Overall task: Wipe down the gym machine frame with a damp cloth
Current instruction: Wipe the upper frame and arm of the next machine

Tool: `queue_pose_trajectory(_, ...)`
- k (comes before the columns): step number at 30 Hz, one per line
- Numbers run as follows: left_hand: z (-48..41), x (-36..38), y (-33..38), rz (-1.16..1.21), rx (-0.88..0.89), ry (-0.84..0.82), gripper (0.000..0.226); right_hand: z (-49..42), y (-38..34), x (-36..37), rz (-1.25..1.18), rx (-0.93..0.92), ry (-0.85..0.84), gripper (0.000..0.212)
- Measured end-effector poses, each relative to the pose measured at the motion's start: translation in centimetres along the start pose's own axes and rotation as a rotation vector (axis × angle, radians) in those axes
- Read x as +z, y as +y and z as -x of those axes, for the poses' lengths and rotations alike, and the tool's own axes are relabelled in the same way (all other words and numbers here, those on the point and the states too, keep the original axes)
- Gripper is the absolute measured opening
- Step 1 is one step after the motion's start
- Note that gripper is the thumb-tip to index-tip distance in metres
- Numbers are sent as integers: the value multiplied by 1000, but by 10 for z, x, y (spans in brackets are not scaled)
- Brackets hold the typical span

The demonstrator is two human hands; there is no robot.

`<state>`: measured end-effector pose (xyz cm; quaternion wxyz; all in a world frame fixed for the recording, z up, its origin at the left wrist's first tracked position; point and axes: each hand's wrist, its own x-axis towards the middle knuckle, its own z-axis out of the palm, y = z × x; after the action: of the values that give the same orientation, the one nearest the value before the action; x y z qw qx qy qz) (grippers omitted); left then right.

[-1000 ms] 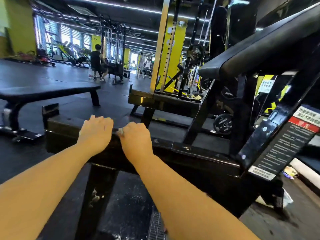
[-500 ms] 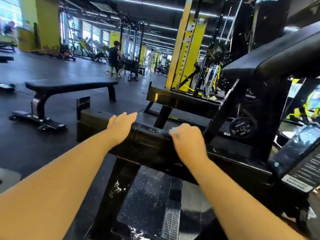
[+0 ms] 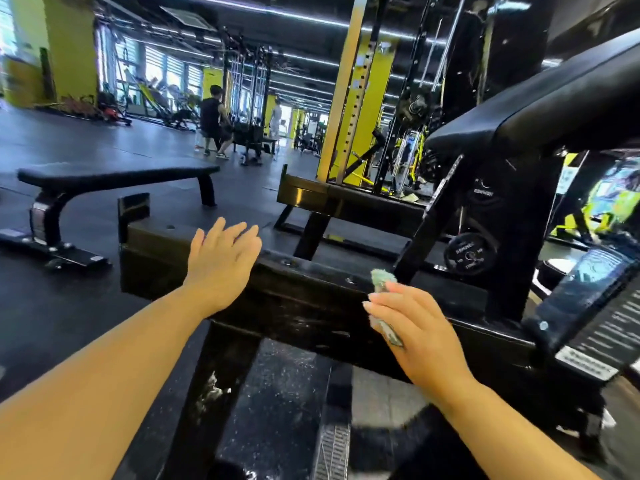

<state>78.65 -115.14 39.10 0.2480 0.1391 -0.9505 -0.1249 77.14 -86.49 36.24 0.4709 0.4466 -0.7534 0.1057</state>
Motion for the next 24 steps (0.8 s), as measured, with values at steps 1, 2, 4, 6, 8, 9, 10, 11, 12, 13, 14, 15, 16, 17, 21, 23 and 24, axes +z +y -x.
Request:
queue_pose_trajectory(1,7,5,0,-1,11,10,53,20,10,-11,-21,93,15,26)
queue_pose_trajectory(2,13,12,5,15,11,63,54,37,16,-20,-44,203,22,31)
queue_pose_trajectory(4,32,33,22,62,97,227,62,58,19,-26,7,299,37,39)
queue_pose_trajectory(6,49,58,40,82,260,318,63,69,15,-11,192,190,25,50)
queue_pose_trajectory(8,58,77,46,99,319,369,58,72,6,13,190,173,31,62)
queue_pose_trajectory(9,58,81,44,122,332,385,57,70,1,26,194,160,68,64)
queue_pose_trajectory(10,56,83,39,153,351,395,56,67,-7,41,242,148,111,65)
queue_pose_trajectory(11,56,84,34,196,390,397,56,63,-14,57,308,122,137,67)
queue_pose_trajectory(12,55,80,29,263,440,391,56,52,-24,75,356,71,145,70)
queue_pose_trajectory(13,56,77,24,375,483,365,56,41,-37,94,369,1,122,70)
queue_pose_trajectory(14,58,74,19,496,516,330,54,29,-53,111,355,-72,90,65)
queue_pose_trajectory(15,60,71,14,586,536,309,53,14,-68,125,329,-137,45,58)
queue_pose_trajectory(16,63,70,9,625,528,319,52,0,-81,134,311,-176,-8,53)
queue_pose_trajectory(17,66,70,5,612,490,346,52,-11,-90,137,306,-198,-62,51)
queue_pose_trajectory(21,72,82,-11,369,376,375,56,7,-64,105,443,-177,-142,57)
queue_pose_trajectory(23,73,86,-18,308,372,337,57,50,-29,75,550,-90,-117,72)
queue_pose_trajectory(24,74,85,-21,298,377,318,58,73,-13,57,587,-36,-105,76)
